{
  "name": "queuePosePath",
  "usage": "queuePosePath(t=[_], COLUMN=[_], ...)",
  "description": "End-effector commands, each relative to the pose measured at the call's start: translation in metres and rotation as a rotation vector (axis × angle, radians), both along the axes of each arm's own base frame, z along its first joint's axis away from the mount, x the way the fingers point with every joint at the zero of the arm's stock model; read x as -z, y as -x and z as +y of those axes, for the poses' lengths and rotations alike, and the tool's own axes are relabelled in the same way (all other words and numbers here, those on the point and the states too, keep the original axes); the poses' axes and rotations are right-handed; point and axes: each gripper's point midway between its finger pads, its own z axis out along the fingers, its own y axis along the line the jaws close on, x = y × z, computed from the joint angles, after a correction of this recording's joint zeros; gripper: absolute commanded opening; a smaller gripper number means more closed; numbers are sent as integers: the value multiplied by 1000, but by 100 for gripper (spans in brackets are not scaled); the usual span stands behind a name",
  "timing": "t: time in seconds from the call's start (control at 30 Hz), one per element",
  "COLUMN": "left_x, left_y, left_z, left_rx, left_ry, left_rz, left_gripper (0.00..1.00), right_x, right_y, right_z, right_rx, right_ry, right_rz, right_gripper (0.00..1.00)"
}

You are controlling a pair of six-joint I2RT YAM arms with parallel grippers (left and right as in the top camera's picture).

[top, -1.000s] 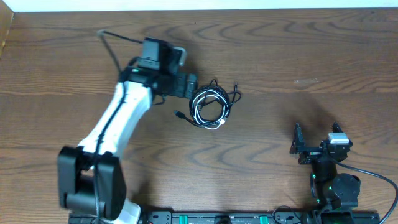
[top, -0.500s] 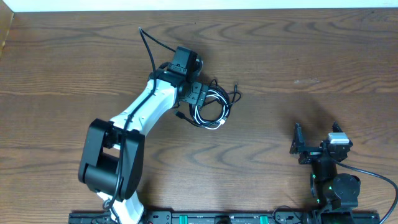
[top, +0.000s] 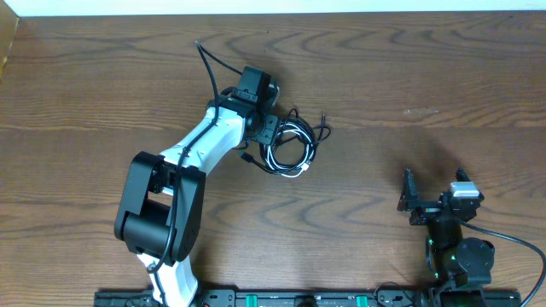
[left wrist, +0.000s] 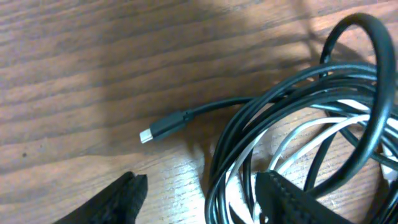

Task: Untangle cables
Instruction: 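Reach the left gripper forward and lower it onto the cable bundle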

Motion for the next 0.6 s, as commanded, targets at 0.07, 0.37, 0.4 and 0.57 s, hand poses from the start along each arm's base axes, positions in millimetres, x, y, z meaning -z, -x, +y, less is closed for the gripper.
queuePosePath(t=[0.07,0.37,0.4,0.57], left_x=[6,10,10,9], left_y=[1,3,3,5], left_z=[-2,-2,-3,-11], left_rx=[1,-62,-61,-77], left_ry=[13,37,37,53], left_rz=[4,15,15,16], left_gripper=[61,48,48,45], right_x=[1,1,1,1], right_y=[0,0,0,0], right_z=[0,0,0,0], right_rx=[0,0,0,0], right_ry=[1,1,1,1], right_rz=[2,2,2,2], right_gripper=[99,99,99,99])
